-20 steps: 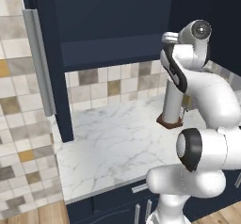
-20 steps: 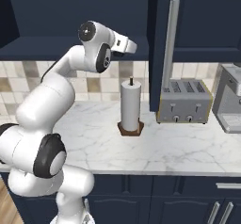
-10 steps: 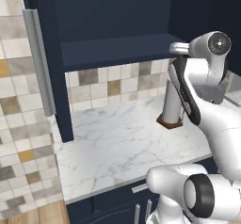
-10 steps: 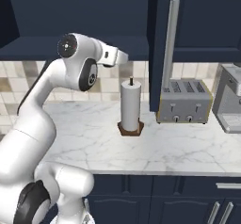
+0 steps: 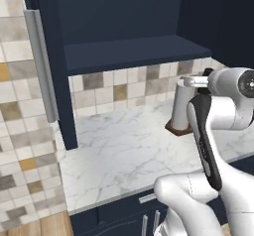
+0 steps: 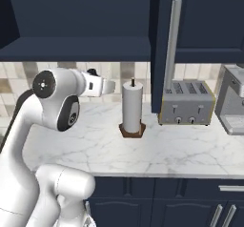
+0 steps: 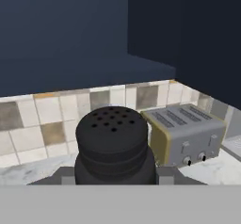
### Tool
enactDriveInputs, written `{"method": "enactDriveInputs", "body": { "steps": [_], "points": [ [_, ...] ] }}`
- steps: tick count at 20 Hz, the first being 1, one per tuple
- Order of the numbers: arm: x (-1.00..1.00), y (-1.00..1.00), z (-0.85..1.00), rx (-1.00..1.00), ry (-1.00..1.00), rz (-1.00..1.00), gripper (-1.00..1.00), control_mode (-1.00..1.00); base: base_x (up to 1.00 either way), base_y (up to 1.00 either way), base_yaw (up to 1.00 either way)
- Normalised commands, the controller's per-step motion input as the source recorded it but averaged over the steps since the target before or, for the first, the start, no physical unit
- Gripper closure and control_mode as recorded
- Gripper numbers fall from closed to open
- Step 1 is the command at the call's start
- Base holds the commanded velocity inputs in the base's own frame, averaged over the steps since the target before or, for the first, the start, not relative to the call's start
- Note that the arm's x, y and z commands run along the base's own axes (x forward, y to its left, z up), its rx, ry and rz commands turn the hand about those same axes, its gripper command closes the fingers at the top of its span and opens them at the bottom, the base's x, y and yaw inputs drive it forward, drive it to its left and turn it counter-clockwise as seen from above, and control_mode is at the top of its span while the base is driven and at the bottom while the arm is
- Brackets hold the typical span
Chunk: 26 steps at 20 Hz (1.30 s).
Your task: Collect the turmeric, mayonnaise, and shaker from the cabinet and place them next to the stove.
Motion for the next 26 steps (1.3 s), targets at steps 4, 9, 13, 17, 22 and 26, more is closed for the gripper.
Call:
{"method": "enactDriveInputs", "body": {
  "steps": [4, 9, 13, 17, 22, 26],
  "points": [
    [-0.25, 0.01, -0.19, -0.01, 0.00, 0.03, 1.00, 1.00, -0.75, -0.15, 0.05],
    [0.00, 0.00, 0.00, 0.00, 0.00, 0.00, 1.00, 1.00, -0.99, -0.80, 0.07],
    [0.00, 0.00, 0.00, 0.00, 0.00, 0.00, 1.00, 1.00, -0.37, -1.00, 0.09],
    [0.00, 0.00, 0.00, 0.00, 0.00, 0.00, 1.00, 1.00, -0.02, -1.00, 0.11],
    [0.00, 0.00, 0.00, 0.00, 0.00, 0.00, 1.00, 1.00, 0.03, -1.00, 0.12],
    [0.00, 0.00, 0.00, 0.00, 0.00, 0.00, 1.00, 1.00, 0.19, -1.00, 0.09]
  ]
}}
